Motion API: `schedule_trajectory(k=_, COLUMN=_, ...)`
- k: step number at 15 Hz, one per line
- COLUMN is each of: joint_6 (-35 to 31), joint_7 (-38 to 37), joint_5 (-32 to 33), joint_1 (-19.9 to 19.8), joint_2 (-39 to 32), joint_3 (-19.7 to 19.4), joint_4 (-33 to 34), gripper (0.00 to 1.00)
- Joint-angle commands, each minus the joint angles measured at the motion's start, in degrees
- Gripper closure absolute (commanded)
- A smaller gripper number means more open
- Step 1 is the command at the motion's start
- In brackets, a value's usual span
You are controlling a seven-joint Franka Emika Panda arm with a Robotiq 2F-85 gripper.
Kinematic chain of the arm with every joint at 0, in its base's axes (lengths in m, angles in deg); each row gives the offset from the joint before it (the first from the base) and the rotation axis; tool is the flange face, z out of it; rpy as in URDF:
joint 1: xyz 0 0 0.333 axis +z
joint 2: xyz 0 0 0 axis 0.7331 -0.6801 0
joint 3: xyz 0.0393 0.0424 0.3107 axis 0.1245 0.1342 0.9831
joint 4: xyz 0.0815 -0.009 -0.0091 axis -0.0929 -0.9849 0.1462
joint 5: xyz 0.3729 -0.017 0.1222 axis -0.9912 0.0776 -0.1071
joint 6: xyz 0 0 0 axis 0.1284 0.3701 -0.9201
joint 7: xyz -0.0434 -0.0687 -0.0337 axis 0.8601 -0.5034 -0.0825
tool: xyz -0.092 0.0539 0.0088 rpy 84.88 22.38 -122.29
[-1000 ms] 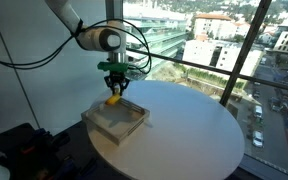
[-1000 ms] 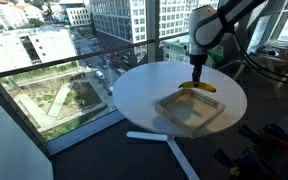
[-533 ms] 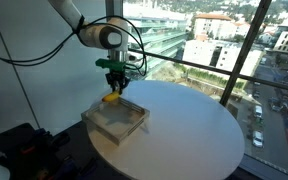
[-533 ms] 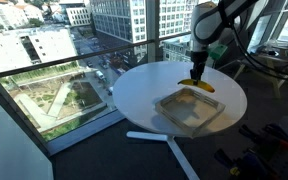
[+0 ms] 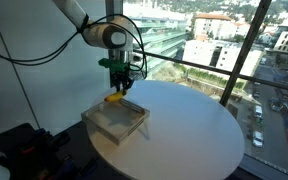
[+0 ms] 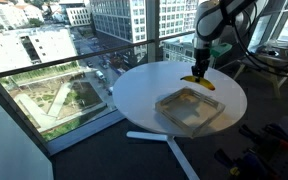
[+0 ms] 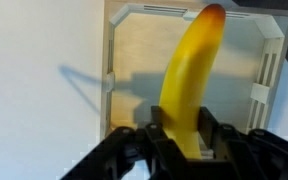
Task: Take the banana off of the tray
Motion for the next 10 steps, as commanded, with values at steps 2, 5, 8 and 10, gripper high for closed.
schedule_trajectory(k=2, joint_6=1.63, joint_7=-1.83, joint_5=-1.05, joint_1=-0.84, joint_2=0.91, joint_3=-1.35, joint_4=0.83, gripper=0.84)
schedule_trajectory(k=5, joint_6=1.42, joint_7=-2.2, joint_5=-0.95, joint_1=-1.49, joint_2=0.88, joint_3=-2.25, joint_4=0.78, gripper=0.84)
schedule_trajectory(k=8, joint_6=1.18, joint_7=-2.08, joint_5=-0.82, joint_1=-2.18, joint_2=0.8, joint_3=-3.11, joint_4=0.72, gripper=0.84)
schedule_trajectory(k=10, joint_6=0.74, joint_7=-1.86, joint_5=-0.74, joint_1=-2.69, joint_2=0.79, joint_3=-3.59, joint_4=0.73, gripper=0.84)
